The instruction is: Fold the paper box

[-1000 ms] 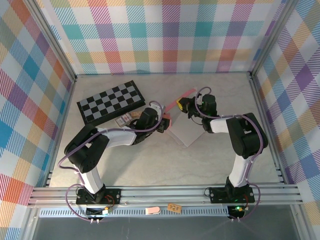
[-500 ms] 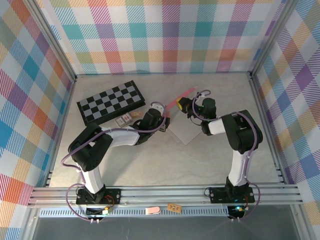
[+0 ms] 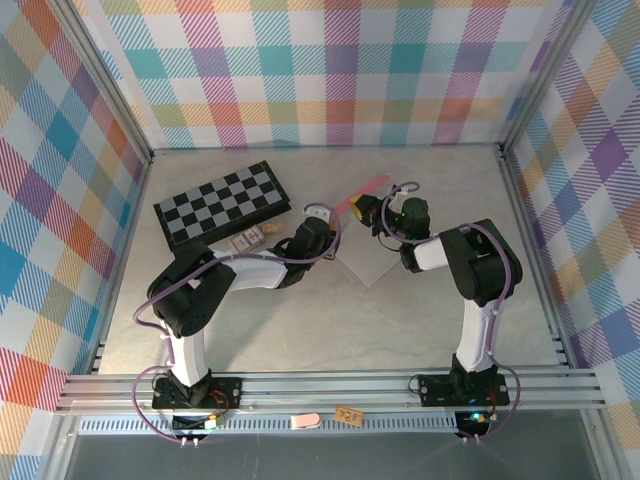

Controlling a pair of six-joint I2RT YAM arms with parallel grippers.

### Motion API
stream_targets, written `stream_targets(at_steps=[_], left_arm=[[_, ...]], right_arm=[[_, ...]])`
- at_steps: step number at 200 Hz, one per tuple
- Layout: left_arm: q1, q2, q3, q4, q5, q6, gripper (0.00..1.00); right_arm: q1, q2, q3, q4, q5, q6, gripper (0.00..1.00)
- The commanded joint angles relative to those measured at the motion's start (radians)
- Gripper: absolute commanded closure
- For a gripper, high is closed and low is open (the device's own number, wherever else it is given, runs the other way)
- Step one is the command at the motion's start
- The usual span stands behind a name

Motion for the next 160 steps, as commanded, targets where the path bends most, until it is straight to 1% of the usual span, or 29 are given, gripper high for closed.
stream_targets(at_steps=[1, 40, 69, 91, 110, 124, 160], left_arm=[[-0.001, 0.038, 0.038, 0.028, -0.060, -0.036, 0.63], [-0.007, 0.052, 0.054, 0.002, -0.083, -0.044, 0.72], [-0.019, 0.064, 0.074, -0.032, -0.123, -0.055, 0.80], [-0.032, 0.084, 0.111, -0.082, -0.171, -0.068, 0.84], [-0.044, 0.104, 0.159, -0.167, -0.240, -0.095, 0.94], [-0.044, 0.112, 0.167, -0.185, -0.255, -0.118, 1.00], [-0.044, 0.114, 0.149, -0.145, -0.244, -0.147, 1.00]], right_arm=[[0.037, 0.036, -0.024, -0.012, -0.059, 0.019, 1.00], [0.039, 0.020, -0.019, -0.039, -0.040, 0.022, 1.00], [0.053, 0.015, -0.010, -0.046, -0.007, 0.042, 1.00], [0.070, 0.015, 0.002, -0.042, 0.018, 0.061, 1.00], [0.081, 0.009, 0.005, -0.052, 0.040, 0.072, 1.00], [0.083, -0.002, 0.007, -0.067, 0.052, 0.074, 1.00], [0.083, -0.025, 0.012, -0.105, 0.063, 0.075, 1.00]])
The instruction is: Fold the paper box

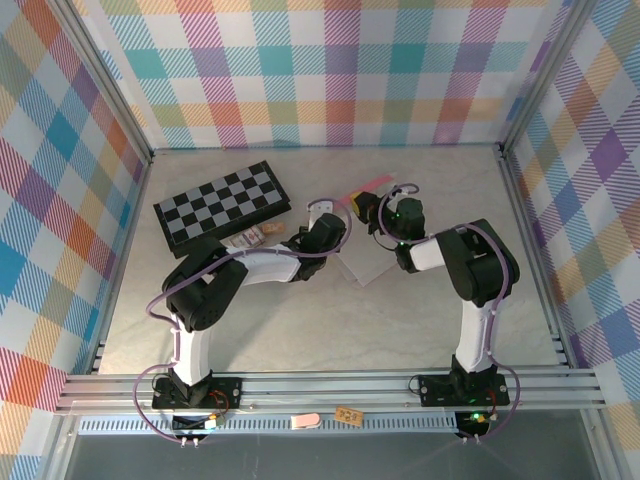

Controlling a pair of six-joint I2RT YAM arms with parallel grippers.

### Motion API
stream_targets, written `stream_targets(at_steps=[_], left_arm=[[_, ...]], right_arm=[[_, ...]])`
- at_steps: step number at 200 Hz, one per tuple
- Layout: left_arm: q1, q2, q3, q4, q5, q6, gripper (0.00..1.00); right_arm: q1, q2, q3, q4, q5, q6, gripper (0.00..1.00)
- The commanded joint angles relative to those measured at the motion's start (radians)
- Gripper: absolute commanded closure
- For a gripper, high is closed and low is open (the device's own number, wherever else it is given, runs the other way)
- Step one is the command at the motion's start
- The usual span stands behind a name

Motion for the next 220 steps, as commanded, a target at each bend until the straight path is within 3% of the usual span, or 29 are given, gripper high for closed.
stream_targets(at_steps=[1, 46, 81, 136, 170, 198, 220], left_arm=[[-0.006, 0.032, 0.007, -0.004, -0.014, -0.042, 1.00], [-0.006, 0.069, 0.093, -0.143, -0.033, -0.059, 1.00], [-0.001, 0.086, 0.107, -0.172, -0.047, -0.086, 0.84], [0.024, 0.092, 0.081, -0.111, -0.025, -0.098, 0.68], [0.033, 0.099, 0.054, -0.023, -0.037, -0.085, 0.69], [0.035, 0.110, 0.053, 0.002, -0.049, -0.079, 0.96], [0.035, 0.116, 0.072, -0.025, -0.075, -0.082, 1.00]], right_arm=[[0.047, -0.028, -0.005, -0.087, -0.079, 0.013, 1.00], [0.050, -0.059, -0.011, -0.129, -0.042, 0.030, 1.00], [0.050, -0.060, -0.009, -0.125, -0.037, 0.043, 1.00], [0.050, -0.066, -0.018, -0.127, -0.019, 0.065, 1.00], [0.050, -0.078, -0.017, -0.153, 0.010, 0.084, 1.00], [0.050, -0.084, -0.015, -0.166, 0.030, 0.093, 1.00], [0.050, -0.084, -0.009, -0.175, 0.035, 0.096, 1.00]])
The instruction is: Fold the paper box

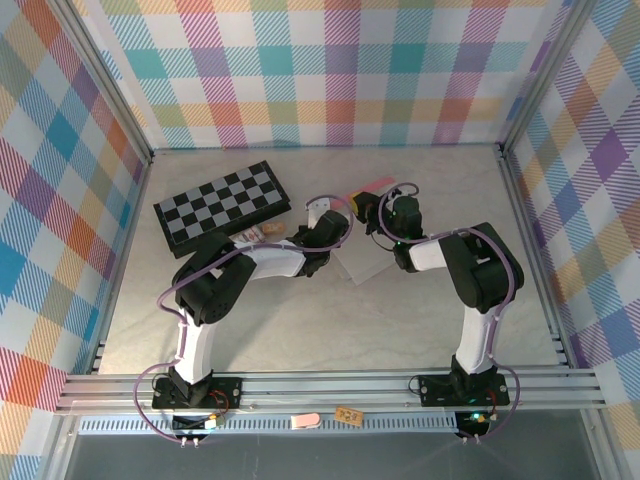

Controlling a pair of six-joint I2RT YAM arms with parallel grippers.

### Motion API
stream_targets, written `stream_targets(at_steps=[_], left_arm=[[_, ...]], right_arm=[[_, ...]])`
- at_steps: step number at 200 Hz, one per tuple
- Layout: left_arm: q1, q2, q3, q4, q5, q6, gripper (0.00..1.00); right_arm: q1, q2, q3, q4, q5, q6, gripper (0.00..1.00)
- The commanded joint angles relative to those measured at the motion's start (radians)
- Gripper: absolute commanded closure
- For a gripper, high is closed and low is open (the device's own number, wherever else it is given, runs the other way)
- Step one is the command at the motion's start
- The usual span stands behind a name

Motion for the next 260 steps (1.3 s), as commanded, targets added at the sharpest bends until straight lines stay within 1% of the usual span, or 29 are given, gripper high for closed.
stream_targets(at_steps=[1, 37, 67, 76, 88, 104, 119, 126, 144, 153, 178, 202, 220, 226, 240, 248, 260], left_arm=[[0.014, 0.041, 0.005, -0.004, -0.019, -0.013, 1.00], [0.011, 0.059, 0.082, -0.143, -0.102, -0.080, 1.00], [0.010, 0.074, 0.146, -0.265, -0.138, -0.118, 1.00], [0.010, 0.073, 0.148, -0.283, -0.142, -0.113, 1.00], [0.011, 0.057, 0.134, -0.278, -0.139, -0.091, 1.00], [0.012, 0.021, 0.103, -0.245, -0.108, -0.054, 1.00], [0.012, -0.006, 0.095, -0.243, -0.075, -0.031, 1.00], [0.012, -0.014, 0.094, -0.243, -0.060, -0.025, 1.00], [0.010, -0.036, 0.092, -0.259, -0.017, -0.031, 1.00], [0.012, -0.050, 0.090, -0.281, 0.007, -0.045, 1.00], [0.001, -0.113, 0.074, -0.336, 0.047, -0.099, 1.00], [-0.009, -0.181, 0.079, -0.403, 0.119, -0.135, 1.00], [-0.010, -0.217, 0.132, -0.504, 0.191, -0.133, 1.00], [-0.008, -0.226, 0.162, -0.577, 0.206, -0.121, 1.00], [0.013, -0.247, 0.204, -0.641, 0.315, -0.075, 1.00], [0.032, -0.256, 0.231, -0.689, 0.374, -0.059, 1.00], [0.071, -0.264, 0.264, -0.752, 0.491, -0.023, 1.00]], right_arm=[[0.025, -0.023, -0.008, -0.055, -0.052, 0.027, 1.00], [0.033, -0.053, -0.012, -0.109, -0.007, 0.029, 1.00], [0.036, -0.082, -0.009, -0.161, 0.027, 0.026, 1.00], [0.037, -0.096, -0.011, -0.187, 0.040, 0.023, 0.92], [0.037, -0.123, -0.013, -0.226, 0.062, 0.011, 0.74], [0.034, -0.174, -0.008, -0.298, 0.087, -0.019, 0.57], [0.026, -0.232, 0.018, -0.390, 0.094, -0.057, 0.44], [0.024, -0.259, 0.035, -0.468, 0.098, -0.073, 0.39], [0.009, -0.333, 0.087, -0.636, 0.103, -0.126, 0.26], [-0.002, -0.369, 0.122, -0.737, 0.102, -0.153, 0.22], [-0.035, -0.461, 0.208, -0.954, 0.112, -0.265, 0.18], [-0.067, -0.545, 0.283, -1.130, 0.144, -0.375, 0.18], [-0.089, -0.588, 0.383, -1.337, 0.189, -0.464, 0.15], [-0.098, -0.598, 0.412, -1.386, 0.201, -0.487, 0.14], [-0.123, -0.620, 0.453, -1.465, 0.206, -0.520, 0.12], [-0.144, -0.627, 0.470, -1.511, 0.192, -0.527, 0.13], [-0.173, -0.636, 0.500, -1.558, 0.167, -0.544, 0.13]])
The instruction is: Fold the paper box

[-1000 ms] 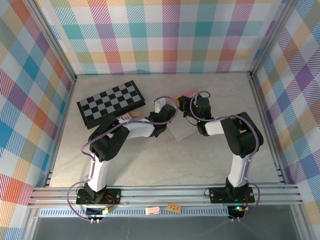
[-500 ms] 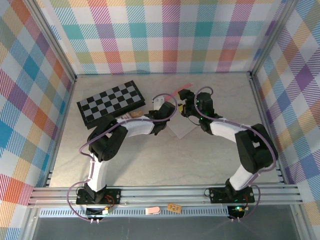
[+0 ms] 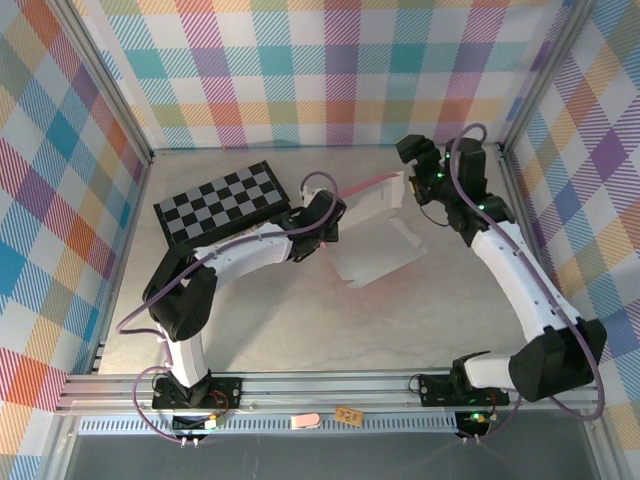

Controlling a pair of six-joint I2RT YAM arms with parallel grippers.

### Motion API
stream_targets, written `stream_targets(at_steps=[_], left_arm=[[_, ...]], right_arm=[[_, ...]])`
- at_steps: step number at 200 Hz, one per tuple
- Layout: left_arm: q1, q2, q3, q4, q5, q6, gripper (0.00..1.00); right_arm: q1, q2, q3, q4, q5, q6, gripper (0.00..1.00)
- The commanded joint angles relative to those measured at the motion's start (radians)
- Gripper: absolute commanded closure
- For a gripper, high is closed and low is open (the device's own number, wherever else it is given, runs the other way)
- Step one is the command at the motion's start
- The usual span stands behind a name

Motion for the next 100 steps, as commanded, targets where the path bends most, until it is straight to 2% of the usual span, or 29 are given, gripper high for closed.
stream_targets(at_steps=[1, 46, 73, 100], left_arm=[[0.064, -0.055, 0.086, -0.195, 0.234, 0.068, 1.00], [0.209, 0.004, 0.275, -0.440, 0.529, 0.190, 1.00], [0.239, 0.028, 0.339, -0.516, 0.584, 0.264, 1.00], [0.257, 0.052, 0.354, -0.549, 0.678, 0.317, 1.00]], right_arm=[[-0.041, -0.021, 0.054, -0.239, -0.004, -0.105, 0.13], [-0.049, 0.011, 0.247, -0.457, 0.013, -0.214, 0.20], [-0.049, 0.034, 0.290, -0.522, 0.006, -0.250, 0.22], [-0.050, 0.056, 0.291, -0.549, -0.052, -0.269, 0.22]])
